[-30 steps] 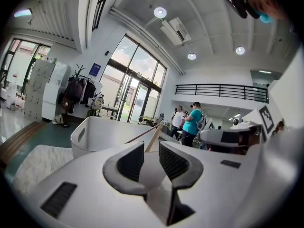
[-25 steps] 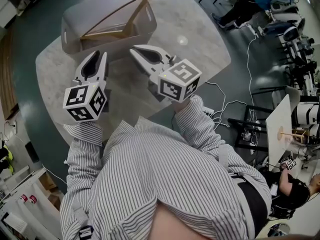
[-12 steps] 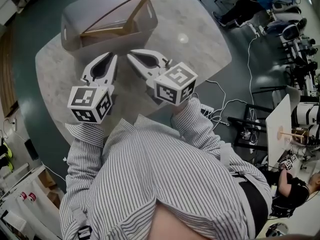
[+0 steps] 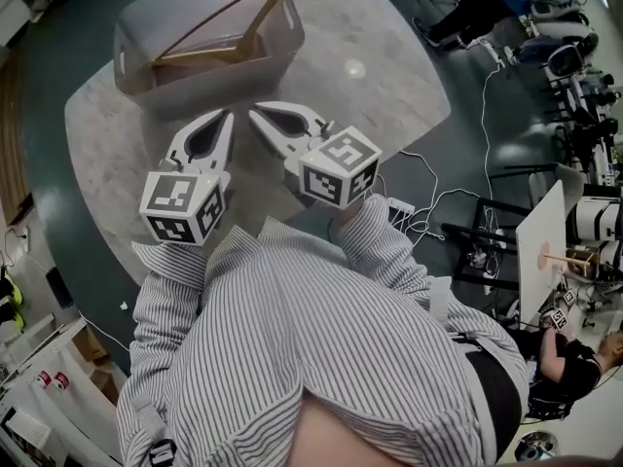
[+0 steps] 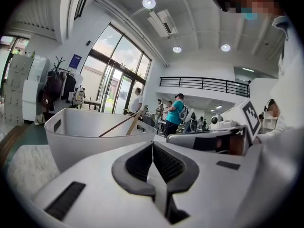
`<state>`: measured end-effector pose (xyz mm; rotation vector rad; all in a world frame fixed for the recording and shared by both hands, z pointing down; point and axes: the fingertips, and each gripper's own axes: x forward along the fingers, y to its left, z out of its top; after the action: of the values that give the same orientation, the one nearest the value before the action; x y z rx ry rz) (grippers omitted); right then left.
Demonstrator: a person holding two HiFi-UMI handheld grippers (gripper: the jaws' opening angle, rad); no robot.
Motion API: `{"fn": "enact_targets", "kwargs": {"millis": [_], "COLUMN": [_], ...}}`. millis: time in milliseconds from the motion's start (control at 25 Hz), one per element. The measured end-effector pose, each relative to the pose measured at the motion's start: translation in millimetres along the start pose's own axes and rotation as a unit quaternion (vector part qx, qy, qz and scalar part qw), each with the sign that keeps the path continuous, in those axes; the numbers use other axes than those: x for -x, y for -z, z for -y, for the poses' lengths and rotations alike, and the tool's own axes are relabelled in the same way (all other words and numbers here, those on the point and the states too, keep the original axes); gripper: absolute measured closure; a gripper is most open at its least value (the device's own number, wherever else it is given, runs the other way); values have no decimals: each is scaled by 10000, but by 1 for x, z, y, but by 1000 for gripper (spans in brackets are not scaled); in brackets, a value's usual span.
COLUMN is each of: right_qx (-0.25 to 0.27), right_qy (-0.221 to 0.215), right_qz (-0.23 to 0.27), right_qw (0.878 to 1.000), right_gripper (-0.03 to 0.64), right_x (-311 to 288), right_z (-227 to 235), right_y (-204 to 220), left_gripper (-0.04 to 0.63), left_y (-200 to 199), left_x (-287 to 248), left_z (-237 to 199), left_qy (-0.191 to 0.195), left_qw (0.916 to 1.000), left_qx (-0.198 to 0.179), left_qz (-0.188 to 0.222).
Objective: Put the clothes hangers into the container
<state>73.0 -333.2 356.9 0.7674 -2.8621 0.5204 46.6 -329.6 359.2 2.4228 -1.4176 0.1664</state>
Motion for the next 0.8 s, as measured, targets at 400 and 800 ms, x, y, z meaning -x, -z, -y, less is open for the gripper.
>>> {"fn": "enact_targets", "kwargs": {"millis": [400, 800], "right_qx": [-160, -110], "right_qy": [120, 19], "right_qz": [93, -27], "right_qw": [9998, 9999], "right_gripper": [603, 603], "right_x": [-5, -8], "right_z": [1, -1], "right_y": [9, 14], "left_gripper": [586, 586], "left_y": [11, 14], "left_x": [4, 2], "left_z": [0, 3], "left_qy": [-151, 102], "left_qw": [9998, 9988], "left_qx": [113, 483], "left_qz": [-52, -65]}}
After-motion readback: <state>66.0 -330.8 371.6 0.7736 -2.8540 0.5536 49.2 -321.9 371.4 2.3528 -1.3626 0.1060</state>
